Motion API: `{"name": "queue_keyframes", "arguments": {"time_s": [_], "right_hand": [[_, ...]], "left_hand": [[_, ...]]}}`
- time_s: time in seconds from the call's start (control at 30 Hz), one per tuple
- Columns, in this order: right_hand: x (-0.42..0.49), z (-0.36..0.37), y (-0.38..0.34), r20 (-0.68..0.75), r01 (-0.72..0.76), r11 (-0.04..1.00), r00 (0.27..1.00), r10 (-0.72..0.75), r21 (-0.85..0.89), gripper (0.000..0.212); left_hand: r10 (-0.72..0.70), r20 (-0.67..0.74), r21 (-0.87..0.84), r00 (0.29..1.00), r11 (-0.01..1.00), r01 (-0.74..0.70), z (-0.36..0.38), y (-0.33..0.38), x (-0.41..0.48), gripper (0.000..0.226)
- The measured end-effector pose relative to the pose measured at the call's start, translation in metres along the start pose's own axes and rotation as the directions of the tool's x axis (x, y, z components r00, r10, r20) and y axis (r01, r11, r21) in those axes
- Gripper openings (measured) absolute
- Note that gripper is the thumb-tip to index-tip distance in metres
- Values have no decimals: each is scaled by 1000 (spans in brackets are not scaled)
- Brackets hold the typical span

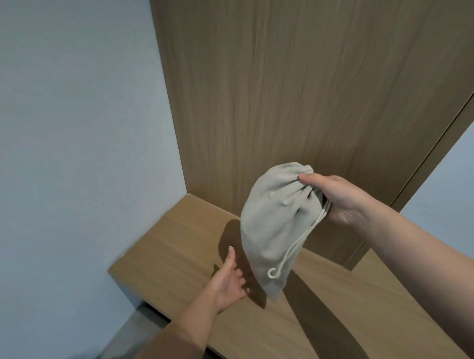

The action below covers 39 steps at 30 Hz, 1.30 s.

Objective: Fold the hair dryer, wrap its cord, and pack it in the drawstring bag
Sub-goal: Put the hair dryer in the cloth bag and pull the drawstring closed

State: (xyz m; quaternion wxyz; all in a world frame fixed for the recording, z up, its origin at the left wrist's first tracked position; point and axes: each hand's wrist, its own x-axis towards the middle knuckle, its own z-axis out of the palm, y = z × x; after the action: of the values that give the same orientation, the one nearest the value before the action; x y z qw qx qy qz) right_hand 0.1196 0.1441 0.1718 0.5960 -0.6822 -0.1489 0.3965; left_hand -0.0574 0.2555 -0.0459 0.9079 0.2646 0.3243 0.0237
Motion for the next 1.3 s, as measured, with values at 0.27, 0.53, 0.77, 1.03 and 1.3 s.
{"name": "queue_keyframes", "arguments": {"time_s": [0.27,0.53,0.77,1.03,1.3], "right_hand": [[-2,-32,41,31,-18,997,999,15,71,22],[19,-44,169,49,-274,961,961,272,47,28],[30,-35,224,-71,-314,949,946,315,26,54],[52,-68,196,61,-84,569,971,231,-818,94],[78,-76,244,139,116,189,984,114,-975,32]], "left_hand": [[58,-19,-5,998,998,-58,-9,31,-9,67],[180,-175,505,968,860,-69,-54,68,-9,57],[355,-171,619,919,764,-181,-69,59,-5,88],[588,20,966,809,198,-168,-61,59,-6,99],[283,284,724,916,-690,-11,-20,35,-2,92]]}}
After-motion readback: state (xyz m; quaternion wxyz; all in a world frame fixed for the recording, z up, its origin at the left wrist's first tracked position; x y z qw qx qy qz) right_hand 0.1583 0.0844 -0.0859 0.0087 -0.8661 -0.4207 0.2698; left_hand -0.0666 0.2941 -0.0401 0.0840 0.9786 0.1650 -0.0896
